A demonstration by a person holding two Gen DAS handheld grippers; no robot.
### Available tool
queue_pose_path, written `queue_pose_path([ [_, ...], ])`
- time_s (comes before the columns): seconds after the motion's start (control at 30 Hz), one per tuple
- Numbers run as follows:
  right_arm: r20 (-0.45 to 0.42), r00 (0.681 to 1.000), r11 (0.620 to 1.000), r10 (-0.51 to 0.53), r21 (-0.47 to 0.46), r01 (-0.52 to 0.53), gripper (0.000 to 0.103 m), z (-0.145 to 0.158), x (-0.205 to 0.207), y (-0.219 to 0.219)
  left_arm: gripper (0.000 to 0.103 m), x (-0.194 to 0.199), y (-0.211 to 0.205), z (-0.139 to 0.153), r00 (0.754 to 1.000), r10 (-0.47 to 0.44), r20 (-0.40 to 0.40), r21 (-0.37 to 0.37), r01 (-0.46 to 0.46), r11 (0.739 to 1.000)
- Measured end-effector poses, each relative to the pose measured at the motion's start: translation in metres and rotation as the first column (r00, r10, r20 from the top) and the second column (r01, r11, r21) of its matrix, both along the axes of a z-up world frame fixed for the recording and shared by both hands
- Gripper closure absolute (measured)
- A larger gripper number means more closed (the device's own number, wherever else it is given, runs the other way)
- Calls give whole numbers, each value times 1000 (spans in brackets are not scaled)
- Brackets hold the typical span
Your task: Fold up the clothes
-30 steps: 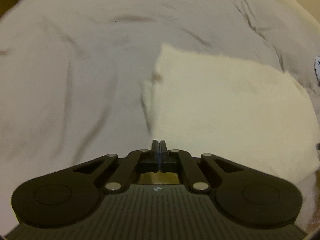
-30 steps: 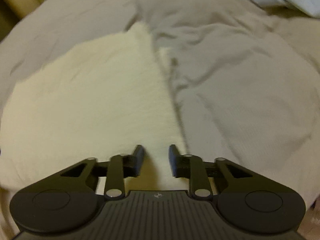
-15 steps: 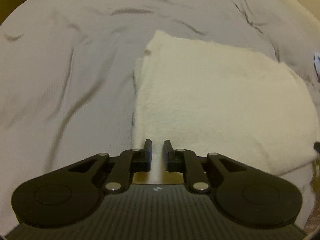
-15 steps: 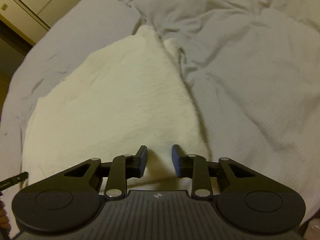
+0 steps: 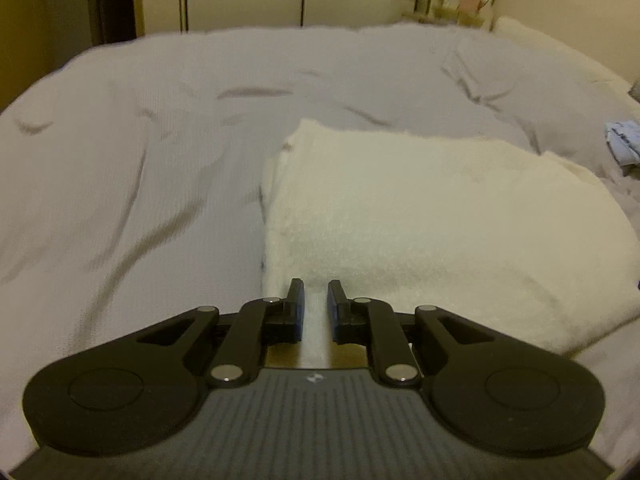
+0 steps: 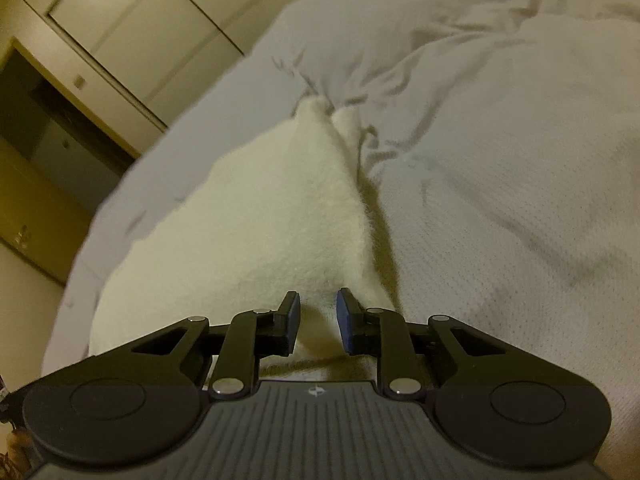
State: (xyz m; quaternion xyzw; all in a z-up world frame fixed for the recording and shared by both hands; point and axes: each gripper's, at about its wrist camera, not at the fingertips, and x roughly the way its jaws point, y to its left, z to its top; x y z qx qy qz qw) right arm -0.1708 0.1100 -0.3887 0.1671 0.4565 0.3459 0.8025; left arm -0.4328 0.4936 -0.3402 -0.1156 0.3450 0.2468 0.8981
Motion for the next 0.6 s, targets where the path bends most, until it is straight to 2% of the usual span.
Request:
queue_pose_path([
  [0.1, 49, 999, 999, -23, 34, 21, 79, -1, -9, -5, 91, -11, -9, 2, 999, -23, 31, 49, 21, 999],
  [0.2, 56, 995, 995, -78, 62, 74, 71, 4, -19, -12, 91, -34, -21, 11, 997, -24, 67, 14, 23, 1000],
  [0.23, 37, 993, 991, -109, 80, 106, 62, 8, -26, -17, 91, -42, -25, 14, 997, -24, 79, 2, 24, 1000],
  [0.27, 1, 990, 986, -138, 93, 137, 42, 13, -36, -23, 91, -50, -29, 18, 996, -24, 91, -9, 25, 1000],
  [0.3, -36, 986, 980, -165, 104, 168, 36, 16, -43, -28, 84, -57, -33, 21, 994, -24, 102, -21, 26, 999],
  [0.33, -61, 982, 974, -181, 128, 187, 35, 19, -50, -32, 79, -64, -36, 24, 993, -22, 118, -37, 26, 999],
  [0.37, -84, 979, 967, -188, 162, 199, 35, 19, -55, -36, 73, -70, -36, 25, 990, -15, 142, -67, 25, 997],
  [0.47, -188, 959, 924, -211, 282, 258, 35, 7, -58, -45, 70, -80, -30, 20, 978, 59, 203, -204, -16, 979],
  [0.5, -228, 949, 903, -216, 322, 283, 35, 1, -57, -47, 70, -80, -24, 16, 971, 95, 217, -264, -35, 964],
  [0.6, -352, 906, 847, -233, 385, 367, 35, -25, -47, -44, 66, -71, -3, -1, 945, 229, 234, -441, -107, 891],
])
